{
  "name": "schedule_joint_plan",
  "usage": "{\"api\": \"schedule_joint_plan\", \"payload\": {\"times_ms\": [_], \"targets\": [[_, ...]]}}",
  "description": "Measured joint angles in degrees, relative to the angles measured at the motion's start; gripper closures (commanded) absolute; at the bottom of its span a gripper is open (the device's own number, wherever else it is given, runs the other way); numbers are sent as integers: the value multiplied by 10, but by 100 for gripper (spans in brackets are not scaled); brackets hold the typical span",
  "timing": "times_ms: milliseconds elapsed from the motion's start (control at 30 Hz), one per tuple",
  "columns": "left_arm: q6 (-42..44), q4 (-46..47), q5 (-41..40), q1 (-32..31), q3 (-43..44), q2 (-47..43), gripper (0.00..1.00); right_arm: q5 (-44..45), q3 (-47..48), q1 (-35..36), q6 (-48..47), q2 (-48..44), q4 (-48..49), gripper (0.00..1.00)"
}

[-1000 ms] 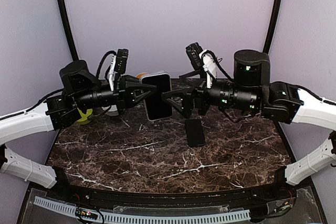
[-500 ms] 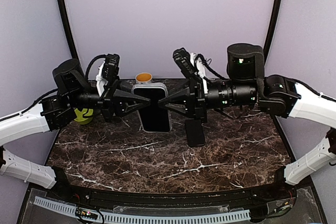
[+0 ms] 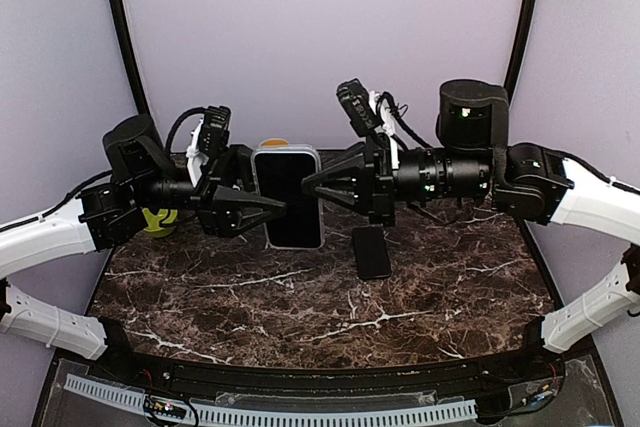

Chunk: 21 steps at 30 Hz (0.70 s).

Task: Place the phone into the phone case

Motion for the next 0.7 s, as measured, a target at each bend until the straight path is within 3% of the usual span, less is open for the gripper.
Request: {"api": "schedule_joint_plan", "payload": {"times_ms": [100,167,200,267,300,367,400,533,600,700], "targets": [[1,0,-6,0,-6,1,49,-5,-3,0,8,-7,21,100],[-1,1,-9,-1,-10,3,70,-7,-4,0,11,-14,36,100],[-5,3,-10,-2,-12,3,90,-9,-5,0,12,-17,44,100],[-8,8,-8,-6,-16,6,99,-7,-6,0,12,-21,53,100],[-9,11,-8,-7,-16,7,100,-3,-6,-1,12,-21,54,96],[-17,14,-16,-10,-16,9,100,-2,-7,-3,8,-22,56,66],[-19,14,-17,-10,-16,9,100,1,-7,-3,7,-22,55,59],[-17,10,-24,-10,-23,10,100,15,-8,-3,14,-24,64,48],[-17,7,-26,-10,-23,14,100,18,-7,-3,10,-23,65,48],[-17,2,-27,-10,-23,16,100,17,-5,-3,10,-20,65,61]]}}
